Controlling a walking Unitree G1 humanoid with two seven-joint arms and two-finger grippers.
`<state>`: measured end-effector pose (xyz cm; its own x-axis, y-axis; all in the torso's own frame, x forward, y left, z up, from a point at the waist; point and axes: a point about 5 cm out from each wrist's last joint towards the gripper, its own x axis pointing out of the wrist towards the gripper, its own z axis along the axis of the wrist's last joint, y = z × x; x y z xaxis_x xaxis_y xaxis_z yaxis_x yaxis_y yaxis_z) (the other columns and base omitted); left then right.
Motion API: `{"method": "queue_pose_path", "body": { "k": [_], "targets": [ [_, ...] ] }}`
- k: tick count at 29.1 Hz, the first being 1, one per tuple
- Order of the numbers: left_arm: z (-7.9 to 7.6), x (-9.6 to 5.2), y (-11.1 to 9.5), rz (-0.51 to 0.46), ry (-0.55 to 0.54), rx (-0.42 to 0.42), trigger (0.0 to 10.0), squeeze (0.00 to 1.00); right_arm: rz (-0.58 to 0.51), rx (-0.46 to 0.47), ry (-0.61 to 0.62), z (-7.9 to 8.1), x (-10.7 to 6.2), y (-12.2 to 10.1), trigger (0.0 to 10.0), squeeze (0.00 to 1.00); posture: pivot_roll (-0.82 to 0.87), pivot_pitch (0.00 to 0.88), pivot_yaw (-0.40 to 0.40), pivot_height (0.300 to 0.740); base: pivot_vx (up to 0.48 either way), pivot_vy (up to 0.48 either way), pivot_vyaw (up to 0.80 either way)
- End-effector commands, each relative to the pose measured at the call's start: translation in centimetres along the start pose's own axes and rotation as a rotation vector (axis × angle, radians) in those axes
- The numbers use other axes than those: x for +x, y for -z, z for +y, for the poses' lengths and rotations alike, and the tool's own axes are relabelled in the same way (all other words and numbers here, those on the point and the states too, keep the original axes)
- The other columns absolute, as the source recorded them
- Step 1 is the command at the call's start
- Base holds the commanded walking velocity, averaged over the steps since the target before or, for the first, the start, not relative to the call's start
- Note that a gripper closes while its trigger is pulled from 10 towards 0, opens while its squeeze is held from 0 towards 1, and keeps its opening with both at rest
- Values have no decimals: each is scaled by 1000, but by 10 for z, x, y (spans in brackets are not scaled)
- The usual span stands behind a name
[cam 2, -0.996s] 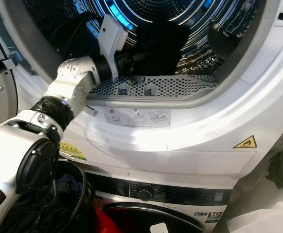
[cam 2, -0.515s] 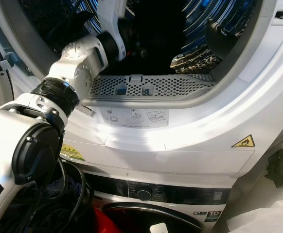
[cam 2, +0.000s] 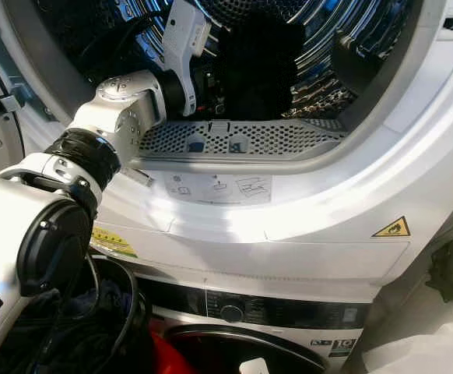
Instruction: Clothes washing
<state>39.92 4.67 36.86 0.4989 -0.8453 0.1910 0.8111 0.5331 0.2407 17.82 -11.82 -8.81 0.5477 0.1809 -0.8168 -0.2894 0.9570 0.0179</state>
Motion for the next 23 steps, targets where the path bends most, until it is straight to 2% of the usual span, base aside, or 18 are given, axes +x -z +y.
{"method": "queue_pose_path", "body": {
  "k": [1, 6, 7, 8, 10, 11, 13, 14, 16, 17, 18, 19, 20, 23],
  "targets": [
    [0, -3, -7, 26, 80, 50, 10000, 1000, 10, 25, -17, 8, 0, 4, 10000, 0, 78, 0, 136, 740, 0, 0, 0],
    [-4, -8, -6, 15, 199, 68, 10000, 1000, 10, 27, -16, 8, 0, 4, 10000, 0, 79, 0, 136, 740, 0, 0, 0],
    [0, -7, -9, 6, 130, 91, 10000, 1000, 10, 25, -17, 8, 0, 4, 10000, 0, 82, 0, 136, 740, 0, 0, 0],
    [7, -6, -13, -5, -10, 88, 10000, 1000, 10, 25, -17, 8, 0, 4, 10000, 0, 86, 0, 133, 740, 0, 0, 0],
    [16, -7, -19, -17, -172, 92, 10000, 1000, 10, 25, -18, 8, 0, 4, 10000, 0, 86, 0, 132, 740, 0, 0, 0],
    [19, -8, -22, -26, -213, 102, 10000, 1000, 10, 25, -19, 8, 0, 4, 10000, 0, 86, 0, 132, 740, 0, 0, 0],
    [19, -8, -25, -60, -209, 92, 10000, 1000, 10, 23, -19, 8, 0, 4, 10000, 0, 85, 0, 133, 740, 0, 0, 0],
    [11, -4, -20, -41, -107, 70, 10000, 1000, 11, 22, -19, 8, 0, 4, 10000, 0, 85, 0, 133, 740, 0, 0, 0],
    [-5, 0, -4, 63, 109, 64, 10000, 1000, 11, 23, -19, 8, 0, 4, 10000, 0, 84, 0, 133, 740, 0, 0, 0],
    [-13, 0, 3, 93, 225, 112, 10000, 1000, 11, 23, -19, 8, 0, 4, 10000, 0, 82, 0, 135, 740, 0, 0, 0],
    [-18, 1, 5, 92, 285, 133, 10000, 1000, 11, 23, -19, 8, 0, 4, 10000, 0, 82, 0, 135, 740, 0, 0, 0],
    [-19, 1, 3, 59, 295, 120, 10000, 1000, 11, 24, -19, 8, 0, 4, 10000, 0, 81, 0, 135, 740, 0, 0, 0],
    [-18, 2, 0, 23, 267, 113, 10000, 1000, 11, 24, -18, 8, 0, 4, 10000, 0, 81, 0, 135, 740, 0, 0, 0],
    [5, 1, -24, -90, -88, 95, 10000, 1000, 11, 25, -18, 8, 0, 4, 10000, 0, 83, 0, 131, 740, 0, 0, 0]
  ]
}}
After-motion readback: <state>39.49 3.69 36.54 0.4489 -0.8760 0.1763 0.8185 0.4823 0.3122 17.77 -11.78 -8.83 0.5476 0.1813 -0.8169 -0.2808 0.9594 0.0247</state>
